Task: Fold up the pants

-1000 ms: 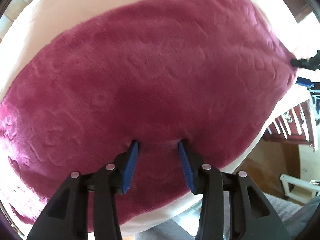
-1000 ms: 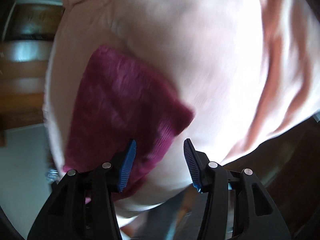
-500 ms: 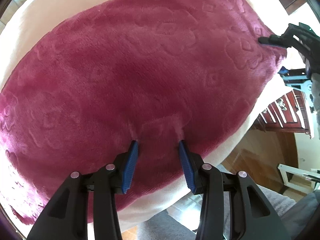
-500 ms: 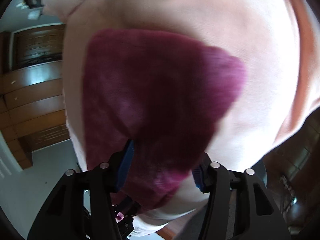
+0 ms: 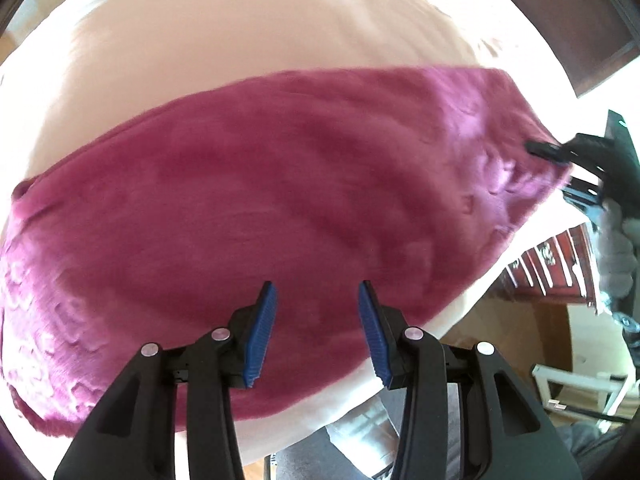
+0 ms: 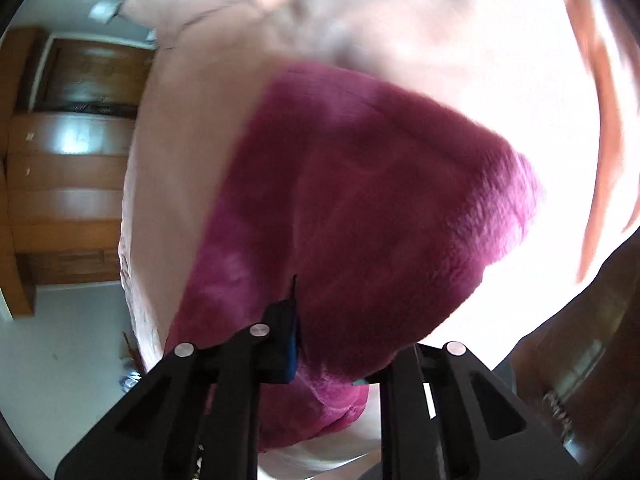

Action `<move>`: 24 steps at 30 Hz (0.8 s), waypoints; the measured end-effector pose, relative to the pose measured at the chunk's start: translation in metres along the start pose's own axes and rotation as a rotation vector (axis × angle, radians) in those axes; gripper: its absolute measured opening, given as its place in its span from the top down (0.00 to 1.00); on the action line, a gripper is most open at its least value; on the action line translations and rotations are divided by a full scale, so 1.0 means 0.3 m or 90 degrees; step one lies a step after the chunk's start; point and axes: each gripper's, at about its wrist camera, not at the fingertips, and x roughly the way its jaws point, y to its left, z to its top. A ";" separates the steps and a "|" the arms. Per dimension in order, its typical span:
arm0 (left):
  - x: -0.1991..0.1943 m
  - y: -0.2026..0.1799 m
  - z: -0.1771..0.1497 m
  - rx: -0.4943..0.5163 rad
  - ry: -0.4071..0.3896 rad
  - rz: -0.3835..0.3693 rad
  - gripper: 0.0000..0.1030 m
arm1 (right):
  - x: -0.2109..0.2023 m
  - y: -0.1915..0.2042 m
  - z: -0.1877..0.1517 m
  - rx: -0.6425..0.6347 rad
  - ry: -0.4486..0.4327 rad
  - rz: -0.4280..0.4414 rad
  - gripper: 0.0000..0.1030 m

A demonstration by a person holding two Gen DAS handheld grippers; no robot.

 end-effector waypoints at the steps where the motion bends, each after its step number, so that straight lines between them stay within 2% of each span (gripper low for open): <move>1: -0.017 0.035 -0.007 -0.013 -0.005 0.000 0.59 | -0.024 0.050 -0.017 -0.031 -0.010 -0.005 0.86; 9: -0.117 0.267 -0.095 -0.109 -0.045 0.003 0.59 | -0.128 0.487 -0.232 -0.313 -0.077 -0.055 0.86; 12: -0.156 0.339 -0.138 -0.133 -0.061 0.009 0.59 | -0.111 0.658 -0.372 -0.442 -0.112 -0.096 0.86; 14: -0.187 0.397 -0.180 -0.151 -0.072 0.013 0.59 | -0.089 0.725 -0.465 -0.518 -0.126 -0.118 0.87; 16: -0.206 0.445 -0.220 -0.165 -0.078 0.016 0.59 | -0.026 0.820 -0.603 -0.629 -0.136 -0.144 0.87; 19: -0.218 0.502 -0.311 -0.192 -0.081 0.024 0.59 | 0.080 0.888 -0.796 -0.753 -0.125 -0.168 0.87; 22: -0.225 0.562 -0.391 -0.221 -0.077 0.030 0.59 | 0.196 0.884 -0.967 -0.847 -0.108 -0.197 0.86; 24: -0.225 0.611 -0.439 -0.243 -0.072 0.031 0.59 | 0.310 0.850 -1.088 -0.917 -0.074 -0.223 0.79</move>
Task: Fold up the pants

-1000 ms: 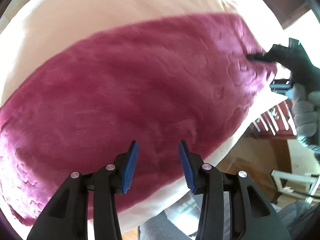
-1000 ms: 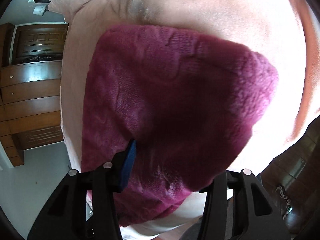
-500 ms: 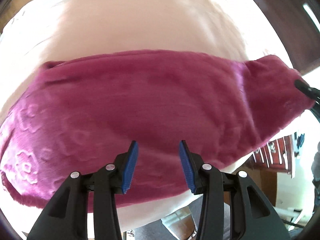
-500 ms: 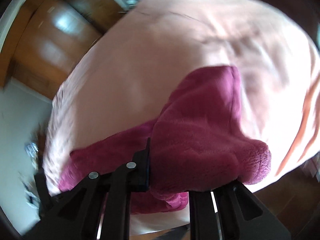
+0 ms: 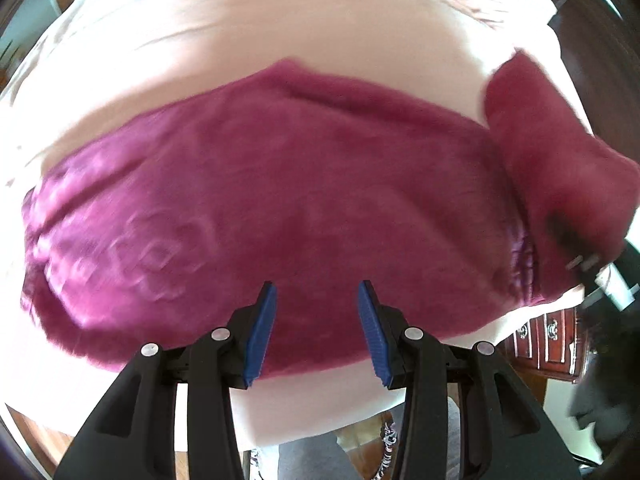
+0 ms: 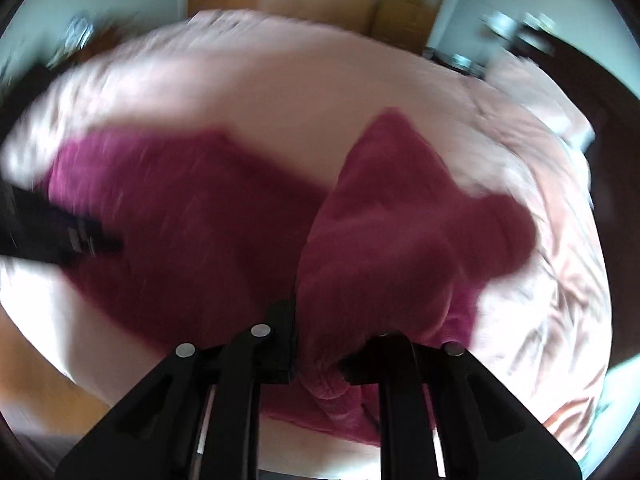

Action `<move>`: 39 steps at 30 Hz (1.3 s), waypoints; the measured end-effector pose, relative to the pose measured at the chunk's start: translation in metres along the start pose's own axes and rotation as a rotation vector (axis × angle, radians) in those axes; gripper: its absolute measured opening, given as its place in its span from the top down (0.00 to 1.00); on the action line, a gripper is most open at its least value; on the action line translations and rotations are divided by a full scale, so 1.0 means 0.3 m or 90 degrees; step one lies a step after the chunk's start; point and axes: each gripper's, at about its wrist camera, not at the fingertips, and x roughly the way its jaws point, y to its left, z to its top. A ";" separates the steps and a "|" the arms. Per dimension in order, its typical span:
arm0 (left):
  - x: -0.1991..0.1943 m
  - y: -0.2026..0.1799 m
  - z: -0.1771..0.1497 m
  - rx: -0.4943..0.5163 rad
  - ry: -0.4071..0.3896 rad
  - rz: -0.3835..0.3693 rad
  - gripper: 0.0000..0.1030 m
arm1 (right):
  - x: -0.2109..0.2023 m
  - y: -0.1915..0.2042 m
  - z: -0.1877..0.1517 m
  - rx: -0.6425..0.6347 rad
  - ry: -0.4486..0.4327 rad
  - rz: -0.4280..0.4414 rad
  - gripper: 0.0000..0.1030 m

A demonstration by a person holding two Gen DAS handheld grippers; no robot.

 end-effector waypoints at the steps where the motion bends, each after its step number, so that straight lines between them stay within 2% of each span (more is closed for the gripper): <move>1: -0.003 0.030 -0.015 -0.010 0.002 0.001 0.59 | 0.041 0.051 -0.021 -0.025 0.017 0.019 0.71; 3: -0.015 0.086 -0.040 -0.026 0.005 0.003 0.59 | 0.088 0.143 -0.071 -0.070 0.059 0.072 0.65; 6: -0.015 0.136 -0.072 -0.046 0.010 -0.002 0.59 | 0.075 0.194 -0.109 -0.080 0.077 0.120 0.59; 9: -0.012 0.170 -0.080 -0.063 0.013 -0.014 0.59 | 0.056 0.184 -0.119 -0.056 0.094 0.157 0.56; 12: -0.015 0.182 -0.069 -0.077 0.012 -0.044 0.59 | 0.019 0.102 -0.111 0.000 0.104 0.180 0.56; 15: -0.020 0.133 -0.042 -0.072 0.001 -0.079 0.59 | -0.021 0.019 -0.118 0.063 0.108 0.170 0.56; 19: 0.005 0.035 -0.015 -0.078 0.002 -0.136 0.41 | -0.025 -0.085 -0.137 0.127 0.132 0.145 0.55; 21: 0.012 -0.006 -0.006 -0.079 0.004 -0.153 0.40 | -0.037 -0.124 -0.152 0.146 0.144 0.134 0.55; 25: 0.043 -0.103 0.015 -0.075 0.015 -0.164 0.39 | -0.013 -0.240 -0.185 0.189 0.163 0.122 0.55; 31: 0.085 -0.197 0.051 -0.100 0.035 -0.174 0.34 | -0.021 -0.391 -0.211 0.177 0.169 0.115 0.55; 38: 0.189 -0.270 0.095 -0.149 0.050 -0.147 0.37 | 0.021 -0.540 -0.202 0.142 0.176 0.120 0.55; 39: 0.196 -0.271 0.095 -0.154 0.050 -0.146 0.53 | 0.035 -0.555 -0.196 0.133 0.177 0.121 0.55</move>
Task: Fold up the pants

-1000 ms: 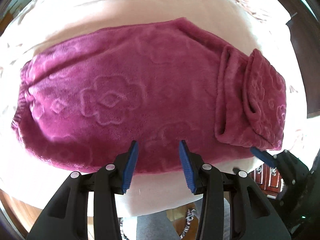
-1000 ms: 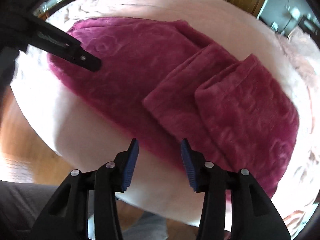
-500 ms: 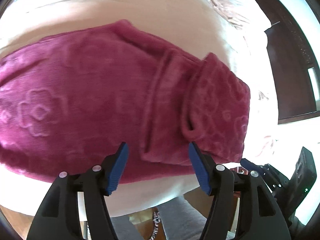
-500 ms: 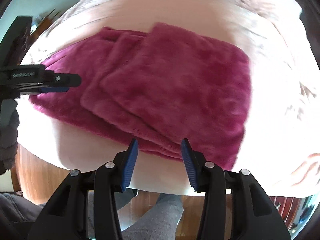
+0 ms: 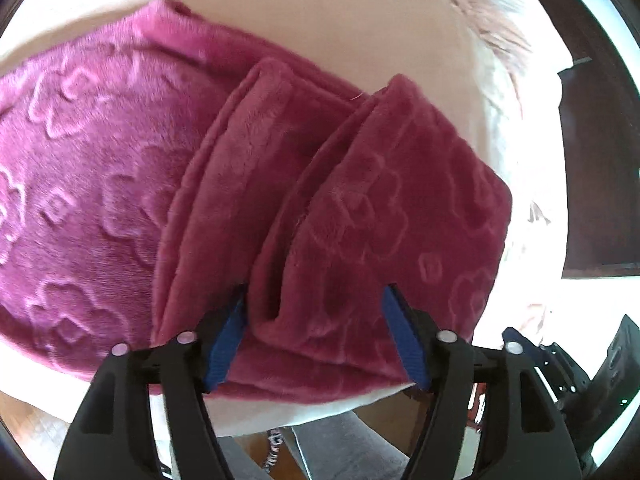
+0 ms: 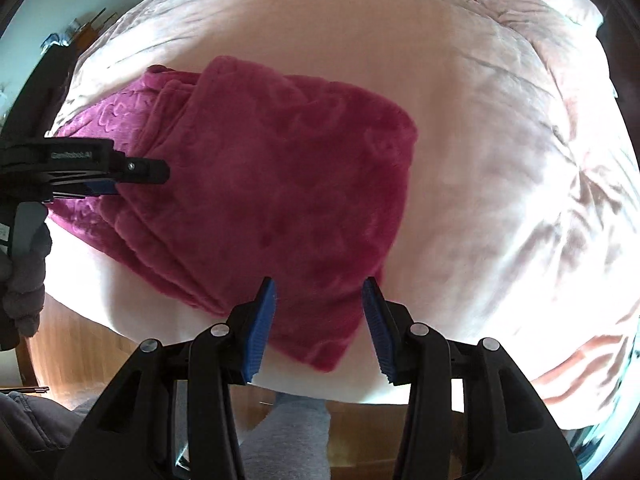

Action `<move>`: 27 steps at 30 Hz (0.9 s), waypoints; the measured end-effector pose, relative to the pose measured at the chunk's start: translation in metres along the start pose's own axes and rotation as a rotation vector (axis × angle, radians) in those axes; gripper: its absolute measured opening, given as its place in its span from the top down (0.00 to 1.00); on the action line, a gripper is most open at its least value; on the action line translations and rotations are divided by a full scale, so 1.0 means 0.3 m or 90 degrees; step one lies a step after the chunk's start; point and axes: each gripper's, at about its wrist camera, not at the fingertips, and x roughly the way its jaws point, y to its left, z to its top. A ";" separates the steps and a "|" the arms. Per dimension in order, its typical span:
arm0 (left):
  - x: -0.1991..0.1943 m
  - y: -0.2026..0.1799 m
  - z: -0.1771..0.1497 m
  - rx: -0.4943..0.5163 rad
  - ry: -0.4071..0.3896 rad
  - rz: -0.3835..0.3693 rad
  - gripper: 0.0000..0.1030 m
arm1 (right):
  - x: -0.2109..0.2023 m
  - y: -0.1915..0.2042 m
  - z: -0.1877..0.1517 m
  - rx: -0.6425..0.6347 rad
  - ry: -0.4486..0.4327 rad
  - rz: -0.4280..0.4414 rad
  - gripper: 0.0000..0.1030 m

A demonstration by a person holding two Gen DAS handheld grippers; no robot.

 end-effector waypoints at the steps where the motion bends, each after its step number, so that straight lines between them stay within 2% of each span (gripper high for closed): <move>1: 0.005 0.002 -0.001 -0.004 -0.004 0.011 0.75 | 0.007 -0.011 0.006 -0.007 0.001 0.000 0.55; 2: 0.002 0.009 -0.005 -0.011 -0.010 0.021 0.82 | 0.012 -0.026 0.015 -0.014 0.002 0.000 0.55; 4: -0.023 0.034 -0.024 -0.030 -0.029 0.009 0.86 | 0.021 -0.052 0.033 -0.027 0.006 0.002 0.55; 7: -0.082 0.091 -0.090 -0.057 -0.061 0.017 0.86 | 0.032 -0.081 0.073 -0.045 0.004 0.007 0.55; 12: -0.072 0.224 -0.218 -0.118 -0.054 0.054 0.85 | 0.038 -0.108 0.134 -0.057 -0.007 0.020 0.55; 14: -0.051 0.250 -0.230 -0.133 -0.051 0.061 0.80 | 0.046 -0.110 0.152 -0.054 -0.006 0.027 0.55; 15: -0.044 0.250 -0.225 -0.133 -0.053 0.067 0.73 | 0.054 -0.111 0.165 -0.052 -0.004 0.034 0.55; 18: -0.060 0.223 -0.200 -0.127 -0.069 0.063 0.63 | 0.083 -0.107 0.203 -0.045 0.004 0.047 0.55; 21: -0.112 0.212 -0.181 -0.115 -0.111 0.030 0.37 | 0.116 -0.118 0.235 -0.033 0.013 0.052 0.53; 23: -0.142 0.209 -0.164 -0.113 -0.137 0.016 0.37 | 0.143 -0.137 0.260 -0.013 0.016 0.050 0.45; 27: -0.155 0.215 -0.095 -0.093 -0.154 0.020 0.37 | 0.184 -0.157 0.288 0.011 0.027 0.052 0.45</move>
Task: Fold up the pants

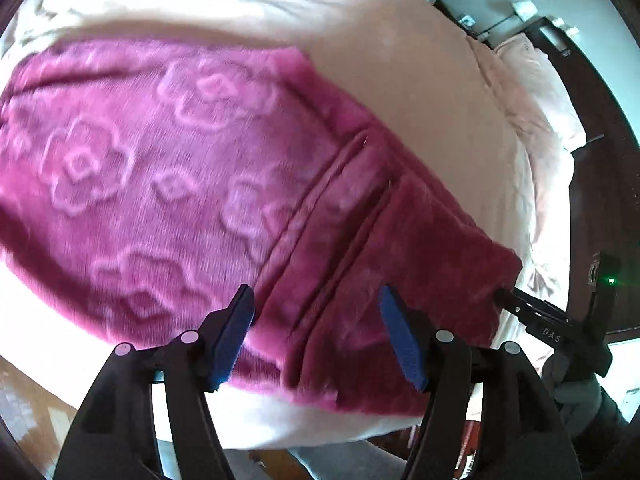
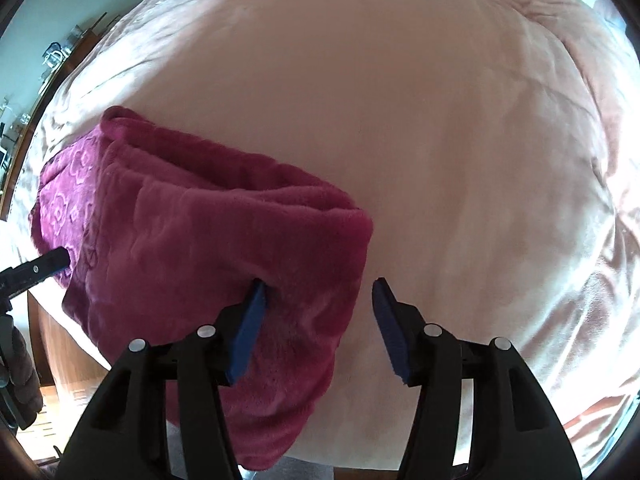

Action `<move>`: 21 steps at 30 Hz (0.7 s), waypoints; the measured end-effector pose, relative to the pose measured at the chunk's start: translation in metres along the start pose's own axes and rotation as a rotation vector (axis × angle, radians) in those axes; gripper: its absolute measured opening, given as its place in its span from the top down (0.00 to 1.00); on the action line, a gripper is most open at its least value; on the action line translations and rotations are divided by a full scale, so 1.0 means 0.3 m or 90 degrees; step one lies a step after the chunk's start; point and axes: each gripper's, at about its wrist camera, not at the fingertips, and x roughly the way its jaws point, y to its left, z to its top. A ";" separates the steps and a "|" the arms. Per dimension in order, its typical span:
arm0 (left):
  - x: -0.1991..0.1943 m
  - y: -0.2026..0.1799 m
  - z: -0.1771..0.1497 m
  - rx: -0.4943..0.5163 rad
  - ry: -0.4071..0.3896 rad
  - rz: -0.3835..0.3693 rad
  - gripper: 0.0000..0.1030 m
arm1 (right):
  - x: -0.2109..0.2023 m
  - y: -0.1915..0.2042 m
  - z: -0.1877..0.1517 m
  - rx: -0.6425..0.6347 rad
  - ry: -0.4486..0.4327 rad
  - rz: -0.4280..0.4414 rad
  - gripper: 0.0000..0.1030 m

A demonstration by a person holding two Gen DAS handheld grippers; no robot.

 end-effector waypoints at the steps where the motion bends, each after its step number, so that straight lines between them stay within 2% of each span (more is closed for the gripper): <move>1: 0.017 -0.011 0.014 0.009 0.003 0.001 0.37 | 0.004 0.002 0.003 -0.003 0.001 -0.001 0.45; 5: 0.108 -0.073 0.037 0.047 0.037 -0.013 0.37 | 0.001 0.009 0.009 -0.011 0.003 -0.001 0.45; 7: 0.159 -0.083 0.051 0.059 0.057 -0.016 0.32 | -0.002 0.001 0.010 -0.010 0.003 -0.001 0.45; 10: 0.213 -0.108 0.066 0.080 0.078 -0.007 0.31 | -0.001 0.002 0.012 -0.006 0.005 -0.002 0.45; 11: 0.222 -0.130 0.075 0.091 0.083 0.006 0.34 | 0.001 0.006 0.015 -0.005 0.006 -0.002 0.45; 13: 0.220 -0.160 0.079 0.096 0.089 0.015 0.66 | 0.002 0.016 0.018 -0.004 0.006 0.001 0.45; 15: 0.169 -0.192 0.075 0.106 0.073 0.004 0.78 | -0.008 0.022 0.018 -0.005 0.006 0.004 0.45; 19: 0.008 -0.208 0.063 0.122 0.001 0.009 0.79 | -0.042 0.039 0.017 -0.008 -0.009 0.015 0.45; 21: -0.051 -0.188 0.063 0.118 -0.035 0.049 0.79 | -0.068 0.055 0.018 -0.012 -0.020 0.017 0.45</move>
